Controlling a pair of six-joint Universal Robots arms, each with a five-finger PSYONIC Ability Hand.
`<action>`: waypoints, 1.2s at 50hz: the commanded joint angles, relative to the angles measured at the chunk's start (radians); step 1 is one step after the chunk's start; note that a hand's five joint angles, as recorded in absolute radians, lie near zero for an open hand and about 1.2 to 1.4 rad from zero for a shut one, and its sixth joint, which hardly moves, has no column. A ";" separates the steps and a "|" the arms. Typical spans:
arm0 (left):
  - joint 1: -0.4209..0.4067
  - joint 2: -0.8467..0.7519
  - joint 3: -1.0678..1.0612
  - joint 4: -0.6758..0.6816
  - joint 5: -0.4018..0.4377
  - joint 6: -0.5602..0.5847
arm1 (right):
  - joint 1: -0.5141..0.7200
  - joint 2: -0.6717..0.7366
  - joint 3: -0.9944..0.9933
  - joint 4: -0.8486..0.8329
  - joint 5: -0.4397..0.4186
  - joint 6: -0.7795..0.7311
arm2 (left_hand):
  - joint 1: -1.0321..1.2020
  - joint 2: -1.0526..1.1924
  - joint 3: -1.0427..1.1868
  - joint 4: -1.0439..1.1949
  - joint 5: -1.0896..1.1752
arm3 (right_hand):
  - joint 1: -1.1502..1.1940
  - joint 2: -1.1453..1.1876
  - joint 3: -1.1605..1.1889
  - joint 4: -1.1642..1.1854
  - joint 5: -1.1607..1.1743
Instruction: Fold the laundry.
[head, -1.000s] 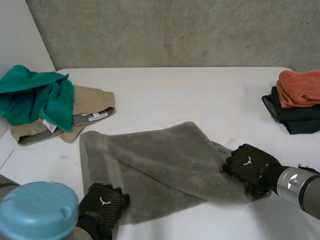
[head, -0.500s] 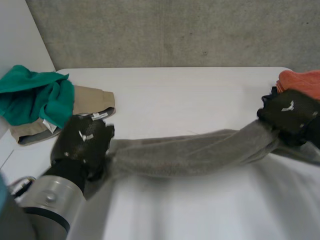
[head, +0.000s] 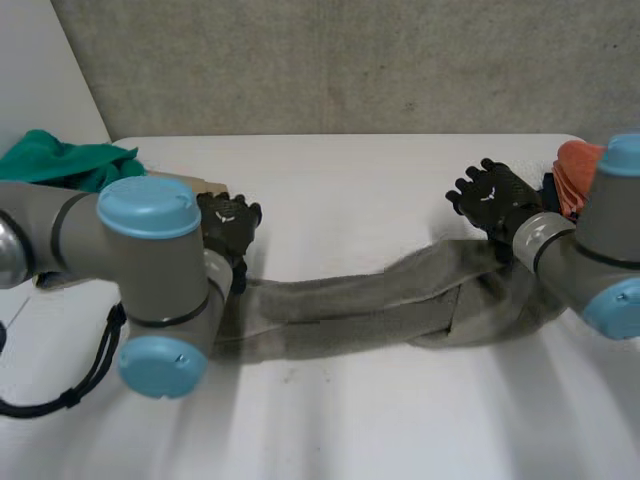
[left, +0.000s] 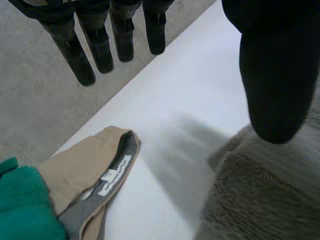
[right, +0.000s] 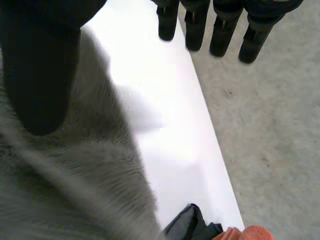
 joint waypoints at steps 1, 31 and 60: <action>-0.006 0.055 -0.043 -0.001 -0.001 0.014 | -0.036 -0.055 0.064 -0.024 0.015 0.171 | -0.012 -0.042 -0.048 -0.037 -0.036 | -0.056 -0.048 -0.058 -0.064 -0.054; 0.002 0.082 -0.362 0.183 0.006 0.016 | -0.218 0.208 -0.183 0.193 -0.152 0.040 | 0.217 0.187 0.181 0.192 0.193 | 0.540 0.548 0.538 0.533 0.542; 0.008 0.056 -0.261 0.082 0.018 0.036 | -0.217 -0.027 0.091 0.107 -0.169 0.037 | 0.278 0.249 0.243 0.254 0.255 | 1.166 1.173 1.164 1.158 1.167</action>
